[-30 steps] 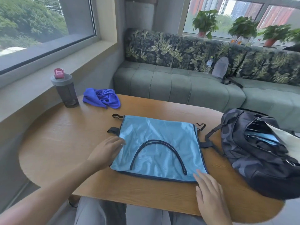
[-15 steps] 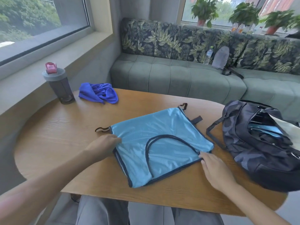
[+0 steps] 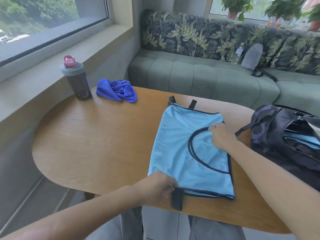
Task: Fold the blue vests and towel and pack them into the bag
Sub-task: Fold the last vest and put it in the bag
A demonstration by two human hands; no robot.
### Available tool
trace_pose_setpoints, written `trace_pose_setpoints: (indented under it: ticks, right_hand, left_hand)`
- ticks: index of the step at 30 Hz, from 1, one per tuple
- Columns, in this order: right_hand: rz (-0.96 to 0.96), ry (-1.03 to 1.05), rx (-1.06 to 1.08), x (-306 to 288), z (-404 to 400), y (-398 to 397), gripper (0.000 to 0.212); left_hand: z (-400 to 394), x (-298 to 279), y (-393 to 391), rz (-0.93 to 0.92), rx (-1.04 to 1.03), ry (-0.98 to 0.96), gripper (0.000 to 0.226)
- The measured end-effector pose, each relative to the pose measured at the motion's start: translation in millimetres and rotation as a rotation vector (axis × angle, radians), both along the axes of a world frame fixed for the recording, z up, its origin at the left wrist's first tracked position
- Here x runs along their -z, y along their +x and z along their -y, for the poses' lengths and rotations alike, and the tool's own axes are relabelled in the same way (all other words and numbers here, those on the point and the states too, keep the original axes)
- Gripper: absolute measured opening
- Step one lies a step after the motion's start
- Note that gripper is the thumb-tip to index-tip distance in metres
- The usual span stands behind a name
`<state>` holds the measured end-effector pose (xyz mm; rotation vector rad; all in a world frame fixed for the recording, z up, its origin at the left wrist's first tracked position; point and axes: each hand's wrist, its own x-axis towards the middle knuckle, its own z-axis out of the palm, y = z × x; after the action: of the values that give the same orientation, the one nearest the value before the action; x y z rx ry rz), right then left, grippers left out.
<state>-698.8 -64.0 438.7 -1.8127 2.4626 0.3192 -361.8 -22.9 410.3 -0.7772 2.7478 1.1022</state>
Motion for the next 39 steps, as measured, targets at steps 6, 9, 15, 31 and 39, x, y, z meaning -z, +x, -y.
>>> trace_pose_setpoints:
  ticks: [6,9,15,31,39]
  right_hand:
    - [0.162,-0.021,-0.083,14.2,-14.6,33.9,0.049]
    - [0.279,-0.059,-0.082,15.0,-14.6,43.6,0.047]
    - [0.589,-0.192,-0.148,4.4,45.6,60.7,0.042]
    - [0.279,-0.111,-0.321,79.8,186.5,58.3,0.067]
    - [0.235,-0.035,-0.251,73.7,214.2,51.3,0.07]
  left_hand:
    - [14.6,-22.9,-32.3,-0.126,-0.143,0.096,0.022]
    - [64.7,-9.5,-42.1,-0.188,-0.259,-0.199,0.023]
    - [154.5,30.2,-61.6,-0.096,-0.246,-0.525,0.051]
    - [171.5,75.7,-75.4,0.012,-0.162,-0.638,0.067]
    - [171.3,74.3,-74.6,0.005,-0.168,-0.655,0.067]
